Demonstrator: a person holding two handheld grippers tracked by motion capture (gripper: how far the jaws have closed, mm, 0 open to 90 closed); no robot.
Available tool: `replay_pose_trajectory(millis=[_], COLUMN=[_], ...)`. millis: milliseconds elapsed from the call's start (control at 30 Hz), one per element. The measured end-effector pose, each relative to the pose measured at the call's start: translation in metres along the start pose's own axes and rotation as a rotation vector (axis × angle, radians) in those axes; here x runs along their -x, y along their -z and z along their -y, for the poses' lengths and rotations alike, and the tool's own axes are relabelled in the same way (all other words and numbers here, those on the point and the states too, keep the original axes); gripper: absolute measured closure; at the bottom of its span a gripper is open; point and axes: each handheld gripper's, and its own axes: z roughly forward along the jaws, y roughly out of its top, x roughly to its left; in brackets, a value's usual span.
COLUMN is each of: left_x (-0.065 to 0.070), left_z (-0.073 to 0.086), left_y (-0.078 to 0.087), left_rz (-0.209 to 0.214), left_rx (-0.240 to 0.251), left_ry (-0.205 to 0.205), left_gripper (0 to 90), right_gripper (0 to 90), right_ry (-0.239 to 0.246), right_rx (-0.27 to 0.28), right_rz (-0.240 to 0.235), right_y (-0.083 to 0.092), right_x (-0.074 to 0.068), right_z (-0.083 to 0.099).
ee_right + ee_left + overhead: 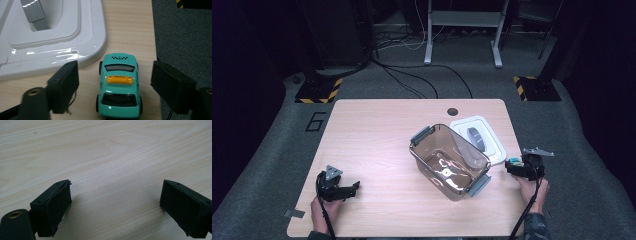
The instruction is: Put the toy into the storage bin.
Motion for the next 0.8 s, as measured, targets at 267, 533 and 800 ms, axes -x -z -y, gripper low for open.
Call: replay_pose_trajectory(millis=[267,533,800], left_x=[0.0001,0.0001,0.0003], left_z=[0.0000,0.0000,0.0001], left_y=[0.0000,0.0000,0.0000], left_rz=[-0.002,0.000,-0.002], left_rx=[0.001,0.000,0.001], left_ry=[0.000,0.001,0.000], left_gripper=[9.6,9.6,9.5], right_gripper=[38.7,51.3,50.4], right_ry=[-0.015,-0.021,-0.019], right_rx=[0.015,0.011,0.010], right_rz=[0.001,0.010,0.030], right_y=[-0.0011,-0.0024,-0.0032], right_x=[0.0041,0.0031,0.0005], right_z=[0.0029,0.0034,0.0063])
